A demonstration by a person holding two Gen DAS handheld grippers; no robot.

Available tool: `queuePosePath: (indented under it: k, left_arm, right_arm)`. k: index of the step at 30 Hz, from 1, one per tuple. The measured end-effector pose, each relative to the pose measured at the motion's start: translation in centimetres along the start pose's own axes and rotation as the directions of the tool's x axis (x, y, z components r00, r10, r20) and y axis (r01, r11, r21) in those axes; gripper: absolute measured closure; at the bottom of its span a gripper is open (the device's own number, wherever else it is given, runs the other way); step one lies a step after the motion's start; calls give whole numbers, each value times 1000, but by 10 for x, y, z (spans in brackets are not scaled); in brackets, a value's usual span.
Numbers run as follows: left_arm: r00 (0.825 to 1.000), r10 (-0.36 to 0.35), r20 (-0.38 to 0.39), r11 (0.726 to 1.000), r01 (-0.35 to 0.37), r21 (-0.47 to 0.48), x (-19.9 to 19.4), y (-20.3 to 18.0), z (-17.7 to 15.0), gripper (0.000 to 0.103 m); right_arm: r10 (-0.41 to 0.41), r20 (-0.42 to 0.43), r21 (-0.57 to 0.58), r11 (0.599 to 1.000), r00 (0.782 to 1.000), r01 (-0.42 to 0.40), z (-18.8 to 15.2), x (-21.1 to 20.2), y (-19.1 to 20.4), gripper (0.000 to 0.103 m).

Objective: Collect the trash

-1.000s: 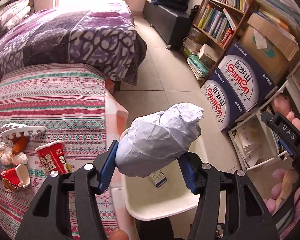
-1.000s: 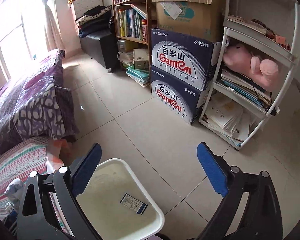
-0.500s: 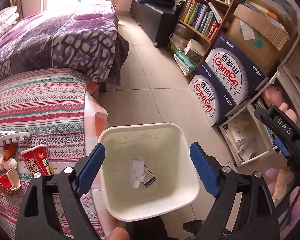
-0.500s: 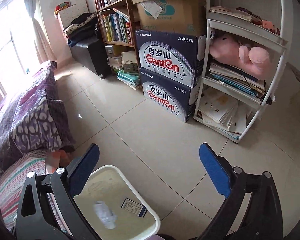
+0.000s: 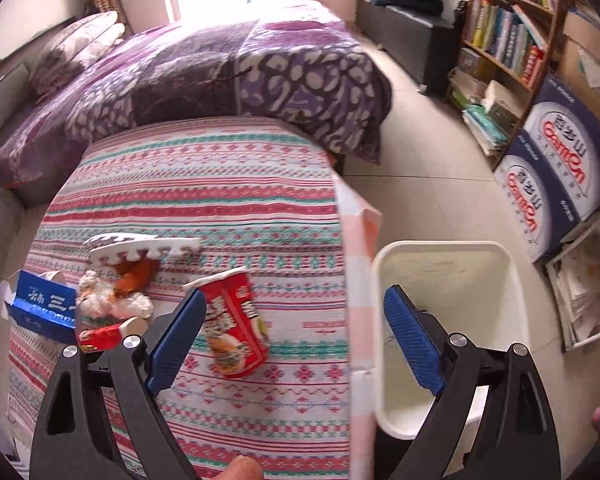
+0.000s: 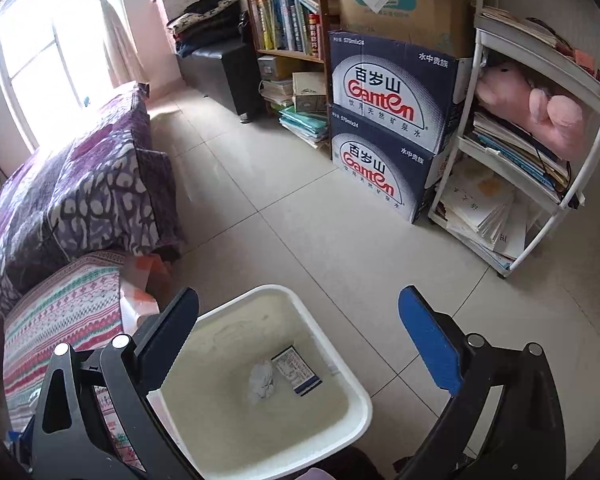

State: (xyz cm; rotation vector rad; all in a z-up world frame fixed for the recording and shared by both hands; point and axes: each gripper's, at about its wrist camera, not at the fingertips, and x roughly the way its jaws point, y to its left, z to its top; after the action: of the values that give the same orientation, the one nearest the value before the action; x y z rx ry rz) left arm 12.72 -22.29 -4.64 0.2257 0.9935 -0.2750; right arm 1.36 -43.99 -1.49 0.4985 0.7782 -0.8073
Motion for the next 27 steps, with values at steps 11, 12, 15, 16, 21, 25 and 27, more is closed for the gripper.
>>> queuePosePath:
  k: [11, 12, 15, 16, 21, 25, 27]
  left_arm:
    - [977, -15, -214, 988, -19, -153, 75, 69, -20, 15]
    - [974, -37, -223, 987, 1, -160, 79, 71, -21, 15]
    - [971, -87, -221, 986, 52, -161, 82, 73, -25, 16]
    - [971, -101, -219, 985, 67, -157, 82, 74, -25, 21]
    - [946, -197, -258, 976, 165, -139, 83, 81, -29, 63]
    - [955, -215, -205, 970, 185, -155, 60, 105, -27, 70]
    - [963, -211, -165, 968, 183, -171, 44, 123, -23, 71]
  right_arm:
    - [39, -66, -116, 992, 997, -47, -17, 8, 59, 7]
    - [39, -72, -117, 992, 997, -48, -18, 9, 62, 7]
    - [45, -88, -116, 992, 995, -55, -21, 11, 72, 7]
    - [46, -95, -115, 992, 994, -57, -23, 12, 76, 7]
    - [70, -142, -110, 990, 987, -86, -31, 17, 96, 7]
    - [88, -167, -131, 985, 982, -110, -43, 17, 117, 7]
    - [105, -182, -150, 980, 978, -133, -51, 15, 132, 7]
